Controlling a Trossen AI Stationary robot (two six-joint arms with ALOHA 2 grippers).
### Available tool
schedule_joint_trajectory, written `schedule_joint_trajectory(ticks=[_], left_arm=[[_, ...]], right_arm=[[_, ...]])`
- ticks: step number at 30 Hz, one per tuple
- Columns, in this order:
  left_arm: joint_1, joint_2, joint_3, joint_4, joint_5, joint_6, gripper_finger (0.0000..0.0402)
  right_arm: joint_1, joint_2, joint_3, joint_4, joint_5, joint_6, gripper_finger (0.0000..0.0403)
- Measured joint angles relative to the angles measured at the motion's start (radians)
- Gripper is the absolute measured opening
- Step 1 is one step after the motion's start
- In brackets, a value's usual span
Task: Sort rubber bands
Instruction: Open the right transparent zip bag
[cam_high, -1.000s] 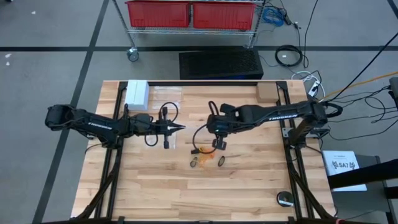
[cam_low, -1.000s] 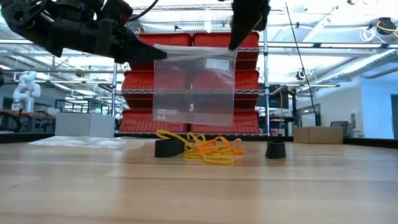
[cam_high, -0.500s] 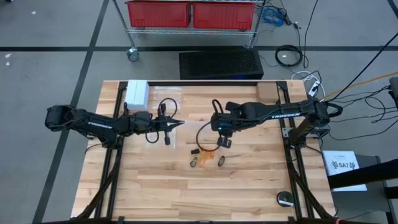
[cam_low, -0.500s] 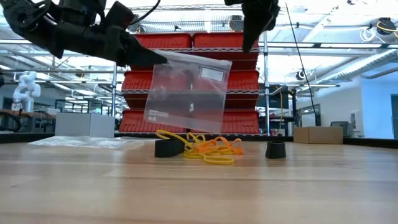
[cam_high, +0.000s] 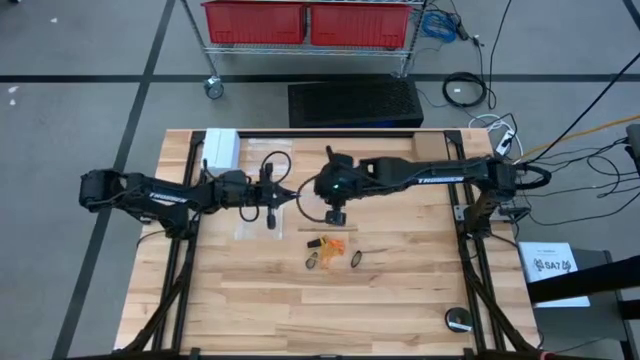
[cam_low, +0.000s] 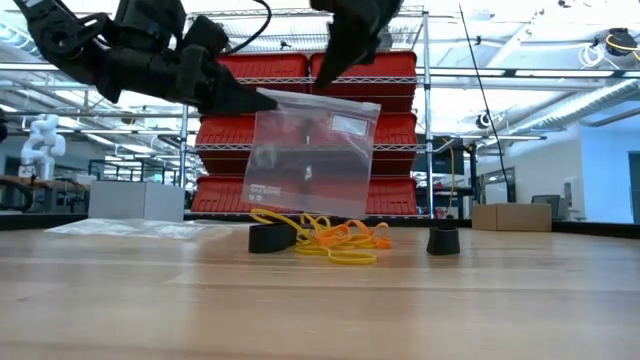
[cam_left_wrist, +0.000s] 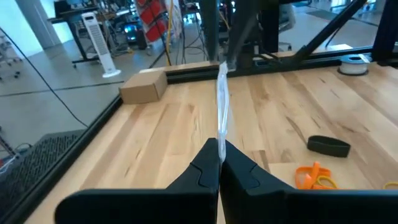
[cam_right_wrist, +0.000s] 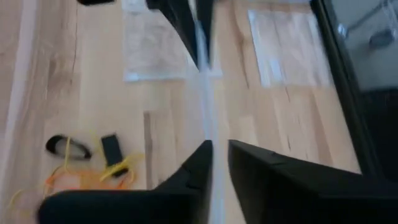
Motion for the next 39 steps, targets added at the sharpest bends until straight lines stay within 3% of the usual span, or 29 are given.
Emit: schedule_joint_trajectory(ticks=[9, 39], left_arm=[[0.000, 0.027, 0.002, -0.007, 0.010, 0.009, 0.0001], [0.002, 0.027, 0.002, -0.007, 0.000, 0.016, 0.0001]], right_arm=[[0.008, 0.064, 0.000, 0.054, 0.053, 0.008, 0.0001], [0.037, 0.058, 0.000, 0.033, 0.151, 0.036, 0.0000]])
